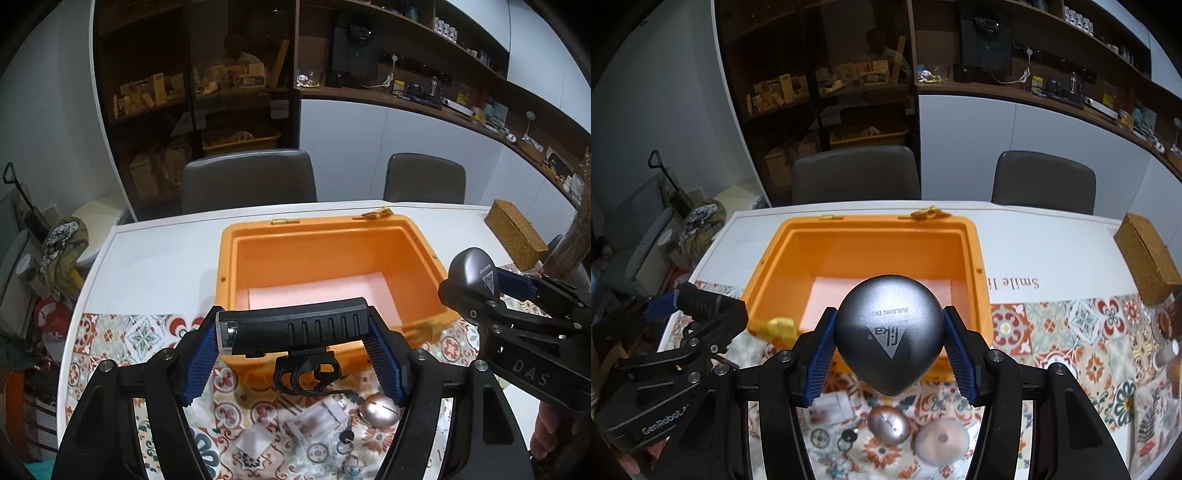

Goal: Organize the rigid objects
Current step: 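Open the left tool to drop the black light into the crate while the right tool releases the grey teardrop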

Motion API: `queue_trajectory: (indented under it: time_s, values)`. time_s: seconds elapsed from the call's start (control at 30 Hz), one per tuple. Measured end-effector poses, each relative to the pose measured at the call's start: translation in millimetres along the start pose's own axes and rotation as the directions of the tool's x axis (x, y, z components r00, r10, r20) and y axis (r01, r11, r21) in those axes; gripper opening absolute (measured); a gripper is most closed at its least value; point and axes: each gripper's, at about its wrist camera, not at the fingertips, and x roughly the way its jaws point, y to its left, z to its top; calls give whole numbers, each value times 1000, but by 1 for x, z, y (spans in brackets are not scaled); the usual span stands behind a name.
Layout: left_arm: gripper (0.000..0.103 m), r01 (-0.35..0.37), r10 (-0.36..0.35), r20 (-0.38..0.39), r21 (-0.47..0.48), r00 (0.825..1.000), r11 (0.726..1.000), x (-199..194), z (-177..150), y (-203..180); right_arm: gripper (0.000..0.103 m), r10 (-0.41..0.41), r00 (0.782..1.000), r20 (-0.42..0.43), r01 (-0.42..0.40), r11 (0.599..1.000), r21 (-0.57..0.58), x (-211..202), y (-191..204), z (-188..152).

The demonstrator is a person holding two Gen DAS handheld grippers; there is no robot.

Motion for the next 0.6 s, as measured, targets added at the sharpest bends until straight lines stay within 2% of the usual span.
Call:
queue_trajectory:
  time_s: [0.33,0.6]
  values:
    - [73,-11,14,-65,35,998,999,34,22,4,56,-18,993,-118,16,1000,-14,40,1,25]
    - [73,-19,24,-167,37,986,999,72,33,7,56,-38,976,-214,32,999,-33,74,1,34]
